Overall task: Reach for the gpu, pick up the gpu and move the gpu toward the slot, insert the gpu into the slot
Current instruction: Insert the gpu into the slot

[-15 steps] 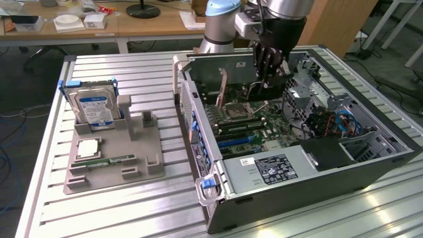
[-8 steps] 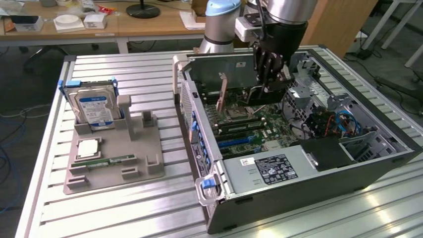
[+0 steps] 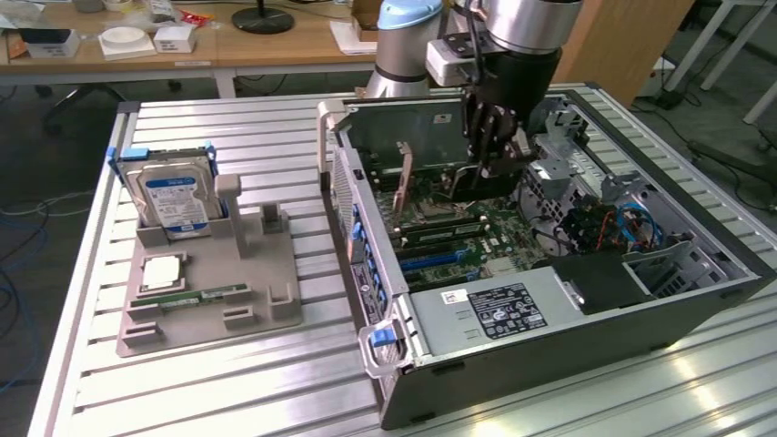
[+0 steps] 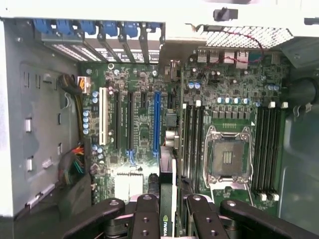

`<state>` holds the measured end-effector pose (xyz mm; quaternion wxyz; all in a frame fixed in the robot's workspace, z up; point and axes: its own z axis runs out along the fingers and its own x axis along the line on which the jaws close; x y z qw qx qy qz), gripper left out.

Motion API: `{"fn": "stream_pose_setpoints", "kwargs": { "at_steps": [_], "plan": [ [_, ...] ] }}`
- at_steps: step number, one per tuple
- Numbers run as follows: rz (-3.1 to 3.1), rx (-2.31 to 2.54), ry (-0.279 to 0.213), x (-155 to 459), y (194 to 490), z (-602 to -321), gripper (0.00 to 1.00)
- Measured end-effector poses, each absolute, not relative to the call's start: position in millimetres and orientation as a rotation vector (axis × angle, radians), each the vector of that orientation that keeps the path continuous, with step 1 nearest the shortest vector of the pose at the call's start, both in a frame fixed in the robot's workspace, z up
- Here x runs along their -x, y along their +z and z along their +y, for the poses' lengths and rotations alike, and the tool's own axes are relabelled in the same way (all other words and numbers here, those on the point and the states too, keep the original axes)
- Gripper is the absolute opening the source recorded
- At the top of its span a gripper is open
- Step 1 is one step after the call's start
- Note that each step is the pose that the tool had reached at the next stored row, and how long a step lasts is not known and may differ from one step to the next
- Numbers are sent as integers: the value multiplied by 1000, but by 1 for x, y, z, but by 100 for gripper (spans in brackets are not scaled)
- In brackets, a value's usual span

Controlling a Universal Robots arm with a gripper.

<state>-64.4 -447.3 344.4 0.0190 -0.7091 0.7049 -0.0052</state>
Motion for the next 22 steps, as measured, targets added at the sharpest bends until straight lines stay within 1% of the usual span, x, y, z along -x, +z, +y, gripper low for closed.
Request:
{"fn": "stream_pose_setpoints", "kwargs": {
  "at_steps": [11, 22],
  "plan": [
    [2199, 2190, -16, 70, 328, -452, 26],
    [2214, 2175, -17, 73, 319, -457, 26]
  ]
}}
